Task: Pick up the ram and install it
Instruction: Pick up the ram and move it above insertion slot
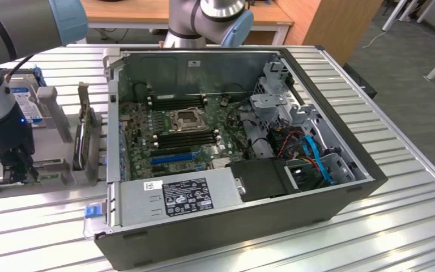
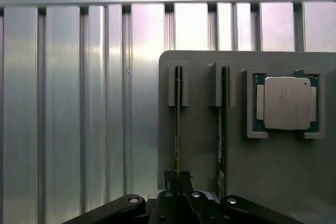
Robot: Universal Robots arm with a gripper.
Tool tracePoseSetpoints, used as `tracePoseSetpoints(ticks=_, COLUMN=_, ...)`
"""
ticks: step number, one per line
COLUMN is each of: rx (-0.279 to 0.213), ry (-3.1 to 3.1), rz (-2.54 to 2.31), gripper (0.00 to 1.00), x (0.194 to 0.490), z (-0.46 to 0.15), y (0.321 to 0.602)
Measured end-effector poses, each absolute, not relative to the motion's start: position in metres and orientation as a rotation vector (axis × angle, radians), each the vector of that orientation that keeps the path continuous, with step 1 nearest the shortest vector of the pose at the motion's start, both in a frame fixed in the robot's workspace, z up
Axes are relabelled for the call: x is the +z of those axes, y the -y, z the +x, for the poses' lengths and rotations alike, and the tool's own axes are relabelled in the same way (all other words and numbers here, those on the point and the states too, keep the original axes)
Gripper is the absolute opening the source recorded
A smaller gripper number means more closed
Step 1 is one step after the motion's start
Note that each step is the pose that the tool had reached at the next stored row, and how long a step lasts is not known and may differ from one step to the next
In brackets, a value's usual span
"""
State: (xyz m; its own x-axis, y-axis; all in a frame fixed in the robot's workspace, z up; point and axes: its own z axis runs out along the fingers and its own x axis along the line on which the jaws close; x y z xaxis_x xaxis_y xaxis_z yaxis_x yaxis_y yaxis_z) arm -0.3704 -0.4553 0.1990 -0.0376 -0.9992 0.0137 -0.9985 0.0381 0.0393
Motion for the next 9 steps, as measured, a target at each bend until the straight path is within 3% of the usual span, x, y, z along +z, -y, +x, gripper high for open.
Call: tracePoseSetpoints(ticks=9, rx=-0.029, ry=2.223, rz=2.167, gripper=0.12, x=0.2003, z=-0.3704, y=0.4552)
